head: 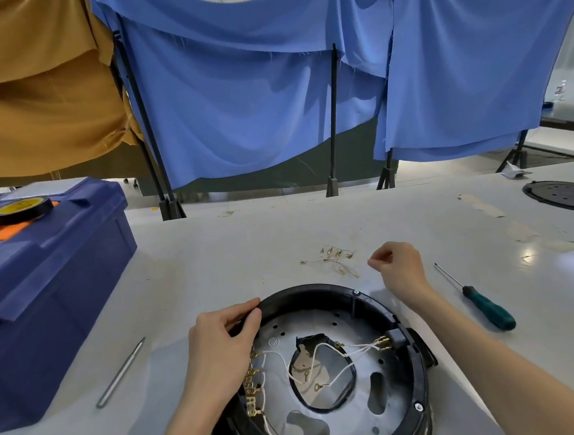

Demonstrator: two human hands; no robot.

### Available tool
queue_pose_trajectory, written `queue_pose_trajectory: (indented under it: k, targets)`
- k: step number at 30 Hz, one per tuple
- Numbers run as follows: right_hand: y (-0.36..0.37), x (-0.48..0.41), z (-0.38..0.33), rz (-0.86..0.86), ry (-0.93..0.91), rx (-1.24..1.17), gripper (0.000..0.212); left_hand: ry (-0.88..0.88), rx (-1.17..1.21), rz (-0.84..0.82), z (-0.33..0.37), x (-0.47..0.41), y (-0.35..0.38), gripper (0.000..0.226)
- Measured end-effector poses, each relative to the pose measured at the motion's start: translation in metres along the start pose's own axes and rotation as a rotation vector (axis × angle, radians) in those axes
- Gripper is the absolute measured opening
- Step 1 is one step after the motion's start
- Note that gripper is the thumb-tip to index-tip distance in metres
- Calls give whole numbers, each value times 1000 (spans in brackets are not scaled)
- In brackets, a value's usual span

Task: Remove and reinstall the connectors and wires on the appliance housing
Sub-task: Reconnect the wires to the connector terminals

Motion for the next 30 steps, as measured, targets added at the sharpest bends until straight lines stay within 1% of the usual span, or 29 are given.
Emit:
queue_pose_trajectory:
  k: [3, 6, 11, 14, 16, 18, 20, 21, 24, 25, 26, 29, 30]
  targets:
    - [-21, 1, -14, 32, 17, -193, 15, -7, -1, -7, -1, 0, 1, 18]
    - [-33, 8, -30, -33, 39, -352, 16, -14, 11, -5, 3, 1, -1, 19]
    - [-33, 35, -61, -307, 48, -516, 17, 136, 8, 47, 37, 6, -10, 38]
    - [-28, 60, -82, -480, 39, -582, 19, 177, 137, -27, 57, 10, -5, 50]
    - [-23, 77, -93, -588, 22, -600, 19, 164, 243, -70, 66, 13, -1, 49]
    - [-18, 91, -100, -667, 2, -592, 18, 138, 343, -86, 70, 15, 0, 34]
    - [-15, 101, -103, -715, -15, -575, 15, 138, 390, -107, 74, 18, 1, 16]
    - [-14, 106, -105, -741, -25, -560, 14, 140, 400, -110, 75, 19, 0, 14]
    - [-15, 118, -111, -852, -90, -465, 11, 104, 416, -77, 71, 18, -8, 19]
    - [-16, 121, -115, -878, -117, -435, 7, 89, 411, -72, 69, 17, -9, 19]
    - [-18, 122, -120, -884, -137, -427, 8, 76, 401, -77, 69, 17, -9, 19]
    - [-19, 123, -134, -848, -107, -454, 36, 63, 362, -142, 71, 21, -1, 18]
    - [-17, 125, -140, -848, -104, -451, 39, 66, 355, -164, 74, 23, 2, 18]
Point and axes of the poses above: each hand's wrist, its own x-axis away from the middle knuckle, its own y-axis out of the palm, z = x × y, the point moved 10 cm from there along -x, towards the middle knuckle, and after that the axes turned 11 degrees about z, right-handed, at the moved point
